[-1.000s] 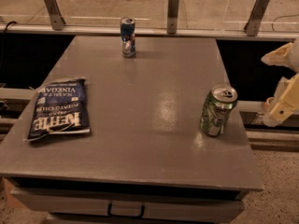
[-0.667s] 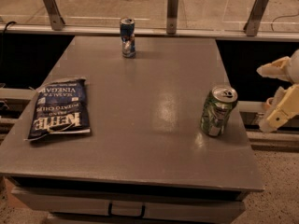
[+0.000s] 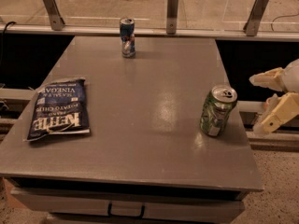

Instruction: Knock green can over

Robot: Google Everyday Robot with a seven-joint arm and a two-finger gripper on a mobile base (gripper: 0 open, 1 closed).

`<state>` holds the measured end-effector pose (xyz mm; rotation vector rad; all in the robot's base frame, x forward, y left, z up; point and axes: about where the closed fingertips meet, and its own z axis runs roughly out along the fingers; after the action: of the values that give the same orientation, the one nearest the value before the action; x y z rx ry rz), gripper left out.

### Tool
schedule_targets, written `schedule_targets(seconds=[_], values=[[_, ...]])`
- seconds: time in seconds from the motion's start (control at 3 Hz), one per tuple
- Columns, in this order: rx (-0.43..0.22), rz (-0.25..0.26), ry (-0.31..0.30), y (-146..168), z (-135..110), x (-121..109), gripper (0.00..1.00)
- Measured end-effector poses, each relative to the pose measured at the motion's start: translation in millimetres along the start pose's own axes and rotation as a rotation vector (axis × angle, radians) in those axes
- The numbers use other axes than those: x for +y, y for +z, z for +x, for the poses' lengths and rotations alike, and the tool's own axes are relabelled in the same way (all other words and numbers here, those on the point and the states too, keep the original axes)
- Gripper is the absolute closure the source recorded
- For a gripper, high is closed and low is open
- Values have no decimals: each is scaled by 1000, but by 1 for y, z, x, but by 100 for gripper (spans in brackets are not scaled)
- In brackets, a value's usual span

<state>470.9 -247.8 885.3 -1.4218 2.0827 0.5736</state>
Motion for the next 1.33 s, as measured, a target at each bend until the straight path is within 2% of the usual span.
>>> schedule_targets(seconds=[0.33, 0.67, 1.0, 1.33], values=[[-149, -37, -19, 29, -2, 3, 0], [-315, -82, -86, 61, -32, 11, 0], [-438, -123, -165, 84, -77, 18, 0], [-513, -160, -257, 103, -138, 29, 0]])
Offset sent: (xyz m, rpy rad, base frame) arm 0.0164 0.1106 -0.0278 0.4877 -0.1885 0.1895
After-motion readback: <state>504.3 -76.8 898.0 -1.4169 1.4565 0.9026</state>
